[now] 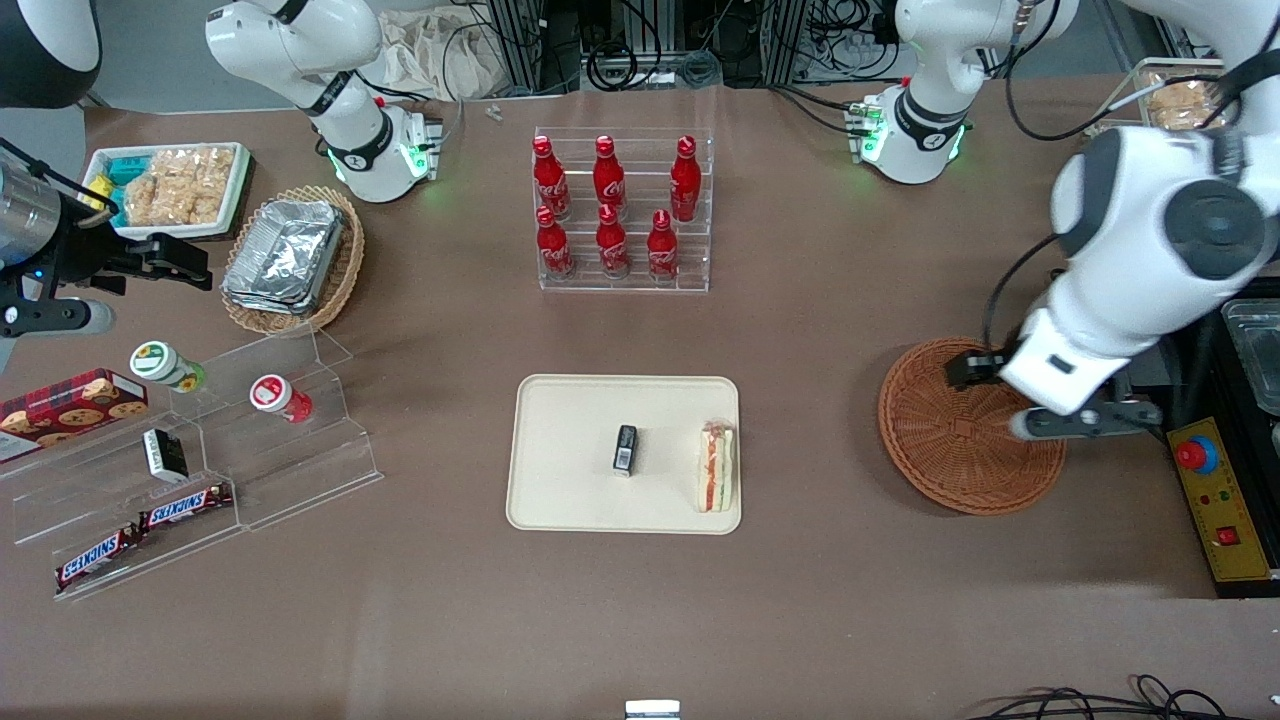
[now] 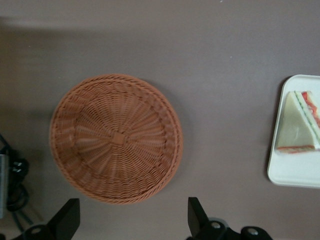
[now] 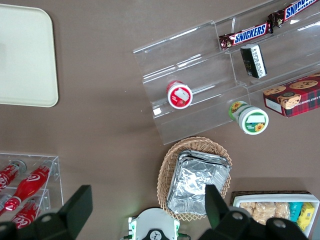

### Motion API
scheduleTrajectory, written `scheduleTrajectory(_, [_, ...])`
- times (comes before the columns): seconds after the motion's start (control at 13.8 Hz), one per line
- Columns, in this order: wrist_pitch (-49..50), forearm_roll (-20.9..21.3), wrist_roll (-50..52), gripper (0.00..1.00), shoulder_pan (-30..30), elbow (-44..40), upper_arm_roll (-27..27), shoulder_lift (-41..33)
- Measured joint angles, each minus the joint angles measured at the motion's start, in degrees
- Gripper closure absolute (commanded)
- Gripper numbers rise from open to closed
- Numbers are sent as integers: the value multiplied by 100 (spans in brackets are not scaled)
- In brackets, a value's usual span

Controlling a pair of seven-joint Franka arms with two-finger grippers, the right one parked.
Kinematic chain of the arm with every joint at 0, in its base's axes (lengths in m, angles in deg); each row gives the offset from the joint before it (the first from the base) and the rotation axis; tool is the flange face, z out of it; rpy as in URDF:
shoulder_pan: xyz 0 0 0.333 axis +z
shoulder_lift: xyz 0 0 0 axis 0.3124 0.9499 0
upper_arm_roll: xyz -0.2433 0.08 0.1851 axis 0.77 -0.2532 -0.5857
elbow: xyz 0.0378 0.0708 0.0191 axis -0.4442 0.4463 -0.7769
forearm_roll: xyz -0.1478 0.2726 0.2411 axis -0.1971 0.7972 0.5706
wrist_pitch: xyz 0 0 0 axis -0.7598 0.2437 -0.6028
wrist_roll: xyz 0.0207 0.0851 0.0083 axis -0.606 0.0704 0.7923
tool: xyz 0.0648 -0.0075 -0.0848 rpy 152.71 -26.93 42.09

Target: Place sandwich from basket to tray

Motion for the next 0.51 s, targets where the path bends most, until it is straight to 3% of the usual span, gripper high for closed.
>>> scheduleTrajectory(0.22, [386, -130, -583, 1, 349, -497, -9, 100])
scheduleTrajectory(0.51, [420, -120, -634, 1, 369, -925, 22, 442])
